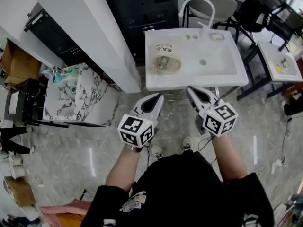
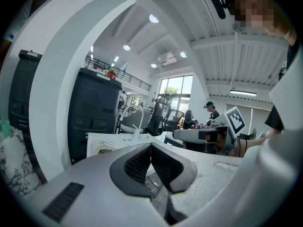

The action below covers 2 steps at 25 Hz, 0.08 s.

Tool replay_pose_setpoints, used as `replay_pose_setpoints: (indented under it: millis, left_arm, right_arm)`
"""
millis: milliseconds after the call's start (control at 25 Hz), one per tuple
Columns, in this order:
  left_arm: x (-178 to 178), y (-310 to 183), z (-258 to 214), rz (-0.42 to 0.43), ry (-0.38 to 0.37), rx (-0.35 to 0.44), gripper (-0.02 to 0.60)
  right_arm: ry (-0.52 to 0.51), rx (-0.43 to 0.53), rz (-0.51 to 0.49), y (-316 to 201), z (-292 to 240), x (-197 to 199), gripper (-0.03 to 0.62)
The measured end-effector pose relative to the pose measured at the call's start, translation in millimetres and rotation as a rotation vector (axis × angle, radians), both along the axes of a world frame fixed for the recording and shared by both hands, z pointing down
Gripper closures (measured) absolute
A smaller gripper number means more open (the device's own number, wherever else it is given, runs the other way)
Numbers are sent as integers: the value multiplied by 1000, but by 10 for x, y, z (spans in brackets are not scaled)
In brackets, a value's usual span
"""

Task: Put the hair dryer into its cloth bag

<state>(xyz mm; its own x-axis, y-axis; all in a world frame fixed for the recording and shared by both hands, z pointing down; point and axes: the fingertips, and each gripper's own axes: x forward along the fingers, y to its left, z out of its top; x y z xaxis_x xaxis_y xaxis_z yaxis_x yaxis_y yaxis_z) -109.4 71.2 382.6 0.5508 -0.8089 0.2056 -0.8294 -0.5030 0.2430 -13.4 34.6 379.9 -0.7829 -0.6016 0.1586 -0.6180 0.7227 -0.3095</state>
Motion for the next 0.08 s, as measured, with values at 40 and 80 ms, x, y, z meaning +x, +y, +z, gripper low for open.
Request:
replay_pose_setpoints:
  millis: [40, 80]
  left_arm:
    - [2, -9, 1, -1, 1, 0, 577]
    - [4, -17, 3, -2, 2, 1, 577]
  right_arm:
    - [0, -1, 0, -11, 5, 3, 599]
    - [1, -1, -1, -22, 10, 6, 599]
